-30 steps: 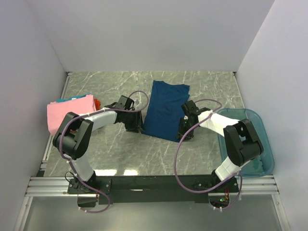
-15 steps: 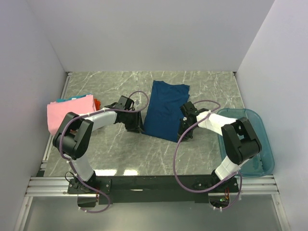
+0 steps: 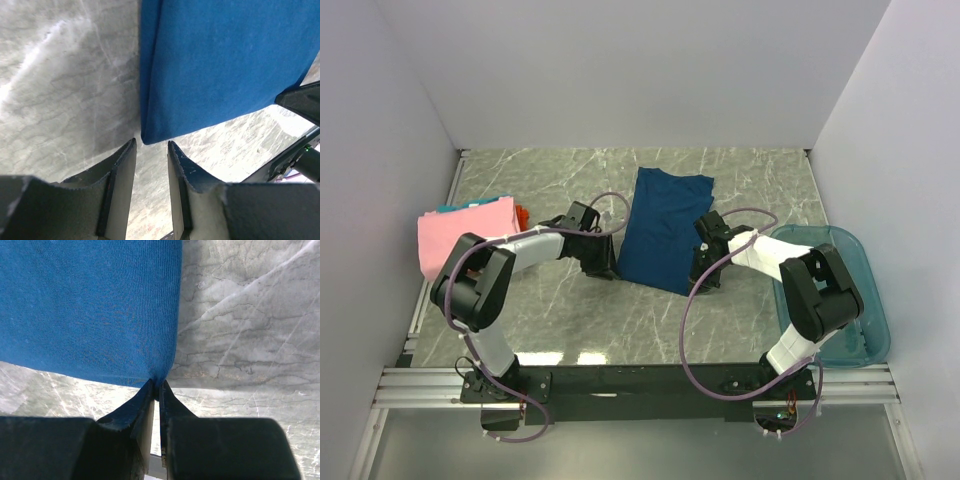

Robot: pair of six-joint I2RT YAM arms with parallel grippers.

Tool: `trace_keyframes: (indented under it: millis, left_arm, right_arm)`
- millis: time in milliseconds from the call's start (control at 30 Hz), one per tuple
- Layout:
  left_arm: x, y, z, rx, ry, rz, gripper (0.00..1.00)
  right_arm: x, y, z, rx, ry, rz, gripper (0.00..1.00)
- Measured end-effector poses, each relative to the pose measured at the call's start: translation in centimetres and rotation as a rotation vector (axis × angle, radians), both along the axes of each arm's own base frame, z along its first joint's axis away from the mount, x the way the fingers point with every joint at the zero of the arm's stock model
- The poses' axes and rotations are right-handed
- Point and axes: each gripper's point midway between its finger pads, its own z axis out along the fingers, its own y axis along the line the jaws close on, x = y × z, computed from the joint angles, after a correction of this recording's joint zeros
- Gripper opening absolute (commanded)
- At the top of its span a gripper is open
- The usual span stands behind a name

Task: Fold and stack the t-shirts
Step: Fold the tshirt

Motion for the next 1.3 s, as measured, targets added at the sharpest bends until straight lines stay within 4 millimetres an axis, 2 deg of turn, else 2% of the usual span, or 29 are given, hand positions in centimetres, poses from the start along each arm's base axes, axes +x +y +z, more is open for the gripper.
trace_keyframes:
  millis: [167, 400, 667, 767, 867, 900, 933, 1300]
  left_arm:
    - [-0.3, -0.4, -0.1, -0.004, 0.004, -0.014, 0.36]
    - [-0.3, -0.7, -0.8, -0.01, 0.018, -0.017, 0.29]
    - [-0.2, -0.7, -0.9, -0.008, 0.021, -0.009, 0.3]
    - [-0.2, -0.7, -1.0, -0.007, 0.024, -0.003, 0.24]
    - [-0.1, -0.9, -1.2, -0.01, 0.031, -0.001, 0.1]
    - [0.0, -1.0, -1.3, -0.014, 0.033, -0.002, 0.02]
    - [0.1, -1.2, -1.2, -0.019, 0.033, -0.003, 0.0]
    - [0.4, -1.1, -1.1, -0.019, 0.003, 0.002, 0.0]
  right_arm:
    - [0.0, 0.0, 0.0, 0.0, 0.0, 0.0, 0.12]
    - [0.0, 0.0, 0.0, 0.0, 0.001, 0.0, 0.11]
    - [0.0, 0.0, 0.0, 0.0, 0.001, 0.001, 0.09]
    - [0.0, 0.0, 0.0, 0.0, 0.002, 0.001, 0.08]
    - [0.1, 0.1, 0.0, -0.001, 0.006, 0.001, 0.05]
    - [0.1, 0.1, 0.0, -0.001, 0.006, 0.002, 0.04]
    - [0.1, 0.0, 0.0, -0.002, 0.006, 0.003, 0.01]
    - [0.0, 0.0, 0.0, -0.005, 0.009, 0.004, 0.0]
